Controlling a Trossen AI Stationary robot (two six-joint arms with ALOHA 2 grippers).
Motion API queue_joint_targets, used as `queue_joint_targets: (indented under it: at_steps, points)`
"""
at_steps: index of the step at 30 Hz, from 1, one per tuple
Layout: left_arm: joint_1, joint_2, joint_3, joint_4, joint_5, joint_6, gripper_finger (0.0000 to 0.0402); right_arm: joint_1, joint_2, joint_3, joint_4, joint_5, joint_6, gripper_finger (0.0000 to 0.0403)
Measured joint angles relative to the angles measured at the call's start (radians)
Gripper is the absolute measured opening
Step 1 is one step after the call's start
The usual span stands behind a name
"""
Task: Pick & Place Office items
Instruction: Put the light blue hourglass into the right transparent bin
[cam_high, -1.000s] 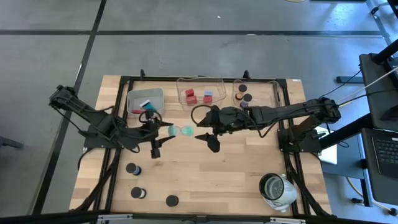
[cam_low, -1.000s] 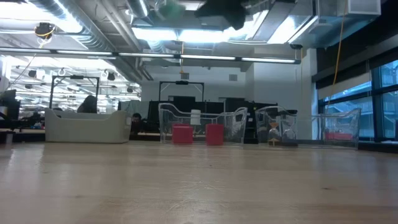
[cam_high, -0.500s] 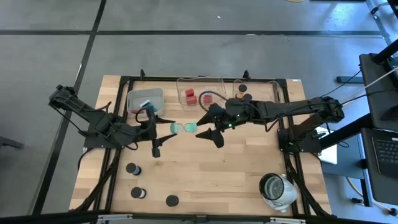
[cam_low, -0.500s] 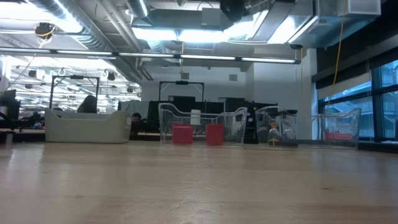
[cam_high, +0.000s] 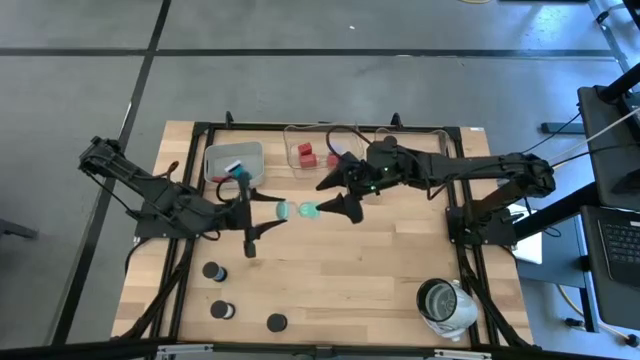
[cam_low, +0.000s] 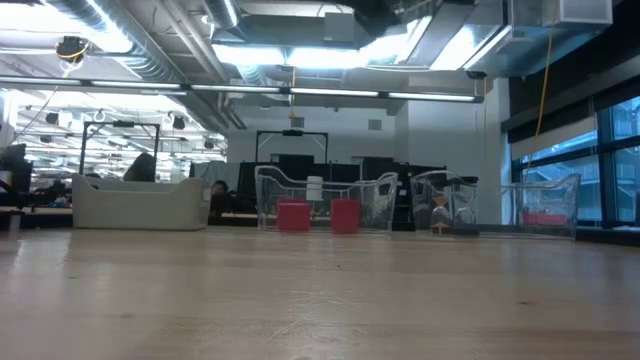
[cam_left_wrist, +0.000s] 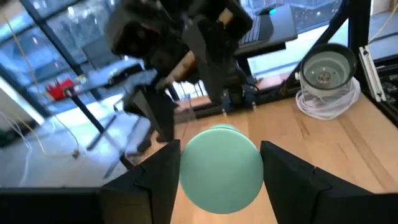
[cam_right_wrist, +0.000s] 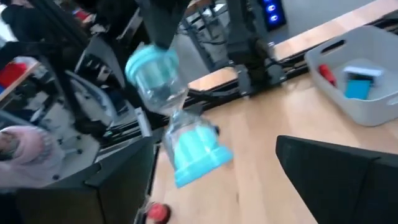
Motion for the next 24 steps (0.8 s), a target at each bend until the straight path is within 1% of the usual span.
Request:
queue_joint_targets:
  at_steps: [3,5,8,11,15,20,24]
  points:
    - [0.0,0.0,0.0,0.08,0.001,0.087,0.0195,0.001,0.0,0.0,0.001,-0.02,-0.002,0.0343]
    - [0.0,0.0,0.0,0.119,0.011,0.139,0.0196,0.001,0.0,0.0,0.024,-0.061,-0.006,0.0343]
    - [0.0,0.0,0.0,0.161,0.015,0.186,0.0194,0.002,0.0,0.0,0.09,-0.145,-0.007,0.0343]
    - [0.0,0.0,0.0,0.186,0.039,0.215,0.0194,0.012,0.0,0.0,0.169,-0.178,-0.016,0.0343]
    - [0.0,0.0,0.0,0.259,0.069,0.277,0.0188,0.012,0.0,0.0,0.241,-0.224,-0.028,0.0343]
    - [0.0,-0.001,0.0,0.324,0.075,0.355,0.0154,0.012,0.0,0.0,0.257,-0.228,-0.051,0.0343]
    - [0.0,-0.001,0.0,0.283,0.075,0.327,0.0118,0.012,0.0,0.0,0.252,-0.229,-0.049,0.0343]
